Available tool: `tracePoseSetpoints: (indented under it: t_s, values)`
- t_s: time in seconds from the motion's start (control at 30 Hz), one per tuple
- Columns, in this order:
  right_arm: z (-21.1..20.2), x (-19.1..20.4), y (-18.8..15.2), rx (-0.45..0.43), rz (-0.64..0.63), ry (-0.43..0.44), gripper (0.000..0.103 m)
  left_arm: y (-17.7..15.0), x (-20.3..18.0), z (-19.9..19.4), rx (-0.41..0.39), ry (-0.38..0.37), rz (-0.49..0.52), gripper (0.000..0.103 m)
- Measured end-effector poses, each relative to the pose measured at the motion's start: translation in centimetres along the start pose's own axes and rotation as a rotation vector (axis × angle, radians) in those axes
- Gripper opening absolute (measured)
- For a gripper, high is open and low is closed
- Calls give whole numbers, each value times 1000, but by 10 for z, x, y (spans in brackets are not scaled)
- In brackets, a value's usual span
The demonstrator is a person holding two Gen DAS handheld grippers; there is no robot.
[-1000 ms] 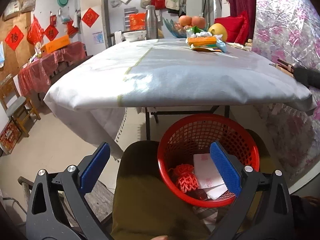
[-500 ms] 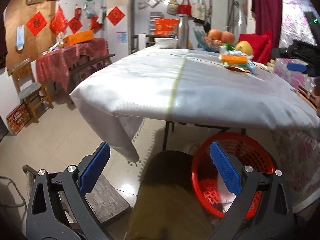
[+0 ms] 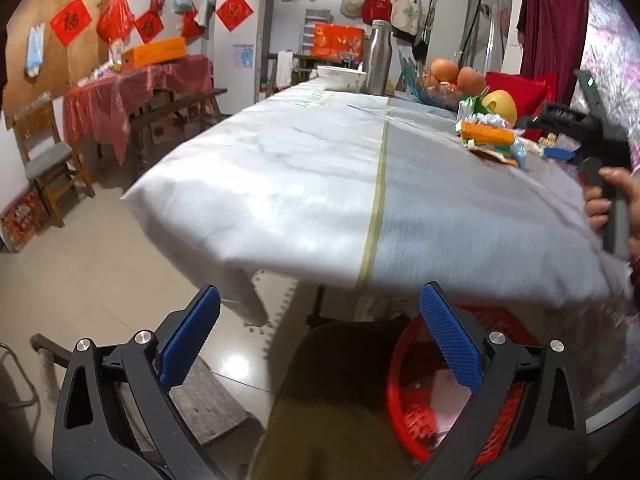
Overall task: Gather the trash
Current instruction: 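Grasp the green snack bag with the right tool and lift it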
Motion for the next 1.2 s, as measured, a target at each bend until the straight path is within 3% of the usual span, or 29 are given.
tracePoseSetpoints:
  t_s: [0.23,0.27,0.33,0.37,0.4,0.47,0.67,0.77,0.87,0.93,1.0,1.2]
  values:
    - [52,-5,29,34,25,-3,88,25,4,11,19,-54,-54,96]
    - [60,-2,27,82,37,40,84,26,5,10,19,-56,-58,96]
    - [70,27,8,268,22,287,53,30,6,10,17,-53,-65,96]
    - [61,45,-1,303,-18,393,53,32,6,10,15,-47,-66,96]
    - [51,52,-1,270,-66,408,55,33,7,9,13,-42,-65,96]
    - [35,56,8,170,-141,358,68,37,7,10,13,-36,-59,96]
    - [45,3,77,-79,-78,-45,70,50,1,13,10,-43,-44,96]
    - [67,-21,106,-74,34,-96,70,48,-3,13,21,-54,-46,96]
    - [100,-35,121,18,162,-42,70,45,-4,13,33,-38,-32,96]
    - [124,-31,112,132,191,10,70,42,-4,14,45,-33,-23,96]
    - [125,-22,107,179,221,125,68,42,-5,15,51,-32,-15,96]
    - [97,52,20,470,55,409,65,56,-9,16,31,-73,-12,96]
Point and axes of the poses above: each gripper's, at about its wrist camera, not at the fingertips, and z roughly the way its jaws point, x to its left, y to its top, the point moved 7 cm from there along z, roughly the way its jaws point, and after that the axes turned 8 degrees about z, right-handed, at the moved point
